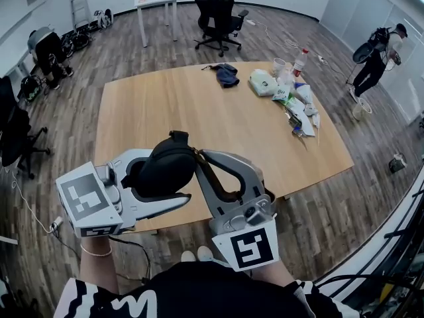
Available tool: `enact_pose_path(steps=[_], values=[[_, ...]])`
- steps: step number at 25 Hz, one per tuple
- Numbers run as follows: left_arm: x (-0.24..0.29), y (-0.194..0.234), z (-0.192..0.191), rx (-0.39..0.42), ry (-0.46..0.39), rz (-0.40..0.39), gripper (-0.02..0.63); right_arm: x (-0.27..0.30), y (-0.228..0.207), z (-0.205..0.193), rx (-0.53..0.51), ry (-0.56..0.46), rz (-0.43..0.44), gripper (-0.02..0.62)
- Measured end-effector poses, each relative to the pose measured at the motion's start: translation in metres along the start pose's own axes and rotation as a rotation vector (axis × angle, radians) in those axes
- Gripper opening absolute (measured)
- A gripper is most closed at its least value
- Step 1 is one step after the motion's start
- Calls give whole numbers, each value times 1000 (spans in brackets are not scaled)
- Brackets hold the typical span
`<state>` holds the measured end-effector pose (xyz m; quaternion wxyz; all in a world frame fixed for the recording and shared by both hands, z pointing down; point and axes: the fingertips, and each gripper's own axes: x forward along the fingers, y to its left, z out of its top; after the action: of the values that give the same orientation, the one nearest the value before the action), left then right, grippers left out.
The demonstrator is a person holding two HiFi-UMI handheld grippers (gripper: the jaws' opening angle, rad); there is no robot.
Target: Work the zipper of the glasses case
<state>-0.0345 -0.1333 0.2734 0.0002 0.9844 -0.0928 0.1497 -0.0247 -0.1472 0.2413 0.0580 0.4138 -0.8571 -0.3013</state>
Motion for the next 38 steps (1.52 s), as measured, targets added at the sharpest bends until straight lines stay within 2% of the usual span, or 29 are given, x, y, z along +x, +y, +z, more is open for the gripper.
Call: enact_pose_path(steps=[11,15,18,22,26,35,38], values=[[-2,4,-17,-38,44,0,276,4,-2,-1,-61,-18,0,11],[-4,1,-14,-24,62,9,276,4,-7,4,-7,-46,-10,11],[-5,1,-13,-13,70,23,278,3,-3,3,42,-67,15,11],[-5,1,-12,-2,86,23,278,2,7,-1,-39,-50,61,11],[-6,0,-14,8,125,20,278,0,8,1,-129,-41,68,11],[-3,-5,-21,9,165,-5,278,-7,-1,7,-102,-72,65,11],[-2,-8,-24,13,174,-16,278,-10,1,6,-128,-72,74,11]])
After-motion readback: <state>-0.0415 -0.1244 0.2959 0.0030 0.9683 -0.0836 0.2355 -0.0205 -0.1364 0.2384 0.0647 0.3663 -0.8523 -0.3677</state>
